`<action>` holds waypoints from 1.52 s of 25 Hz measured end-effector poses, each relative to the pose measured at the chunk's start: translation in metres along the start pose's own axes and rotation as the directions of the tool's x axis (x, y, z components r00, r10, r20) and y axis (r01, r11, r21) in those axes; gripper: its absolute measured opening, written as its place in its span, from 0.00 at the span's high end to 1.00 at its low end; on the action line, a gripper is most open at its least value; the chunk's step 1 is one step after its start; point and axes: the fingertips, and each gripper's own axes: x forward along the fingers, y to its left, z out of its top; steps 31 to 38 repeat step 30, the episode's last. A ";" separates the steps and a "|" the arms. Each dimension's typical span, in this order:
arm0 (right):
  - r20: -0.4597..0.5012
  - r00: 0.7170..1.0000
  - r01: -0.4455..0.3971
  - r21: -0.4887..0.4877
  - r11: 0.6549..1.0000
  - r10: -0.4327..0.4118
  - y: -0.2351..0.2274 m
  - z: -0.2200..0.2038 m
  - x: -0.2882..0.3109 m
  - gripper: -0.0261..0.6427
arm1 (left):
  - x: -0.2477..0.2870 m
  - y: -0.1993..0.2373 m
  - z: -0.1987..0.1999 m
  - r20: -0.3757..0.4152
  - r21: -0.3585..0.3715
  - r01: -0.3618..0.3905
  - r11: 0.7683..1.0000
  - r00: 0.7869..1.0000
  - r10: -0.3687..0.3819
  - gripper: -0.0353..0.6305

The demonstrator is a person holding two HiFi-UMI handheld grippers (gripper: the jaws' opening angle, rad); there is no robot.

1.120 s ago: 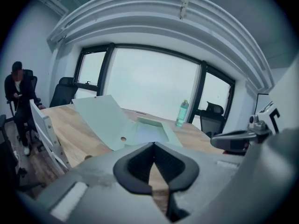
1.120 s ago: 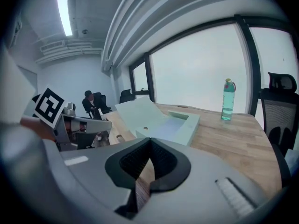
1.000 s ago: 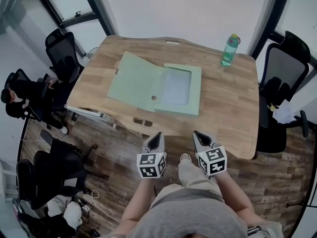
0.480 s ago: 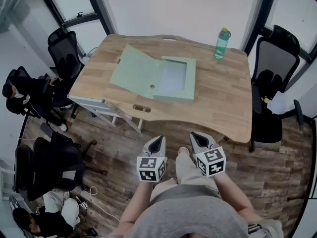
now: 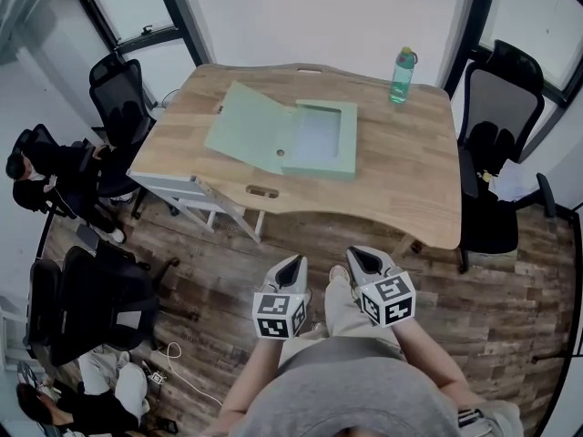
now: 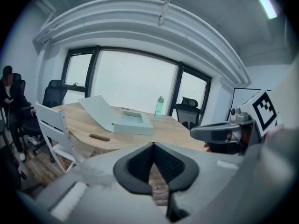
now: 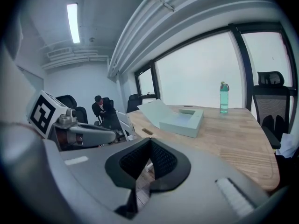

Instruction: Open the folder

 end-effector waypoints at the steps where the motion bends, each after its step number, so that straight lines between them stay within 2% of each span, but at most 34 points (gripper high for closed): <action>1: 0.002 1.000 0.000 0.002 1.000 0.000 0.001 0.000 -0.001 0.96 | -0.001 -0.001 0.000 0.002 0.001 0.002 1.000 1.000 -0.002 0.94; 38: 0.022 1.000 -0.006 0.003 1.000 0.006 0.000 0.016 0.009 0.96 | 0.006 0.011 0.020 0.020 0.004 0.009 1.000 1.000 -0.010 0.94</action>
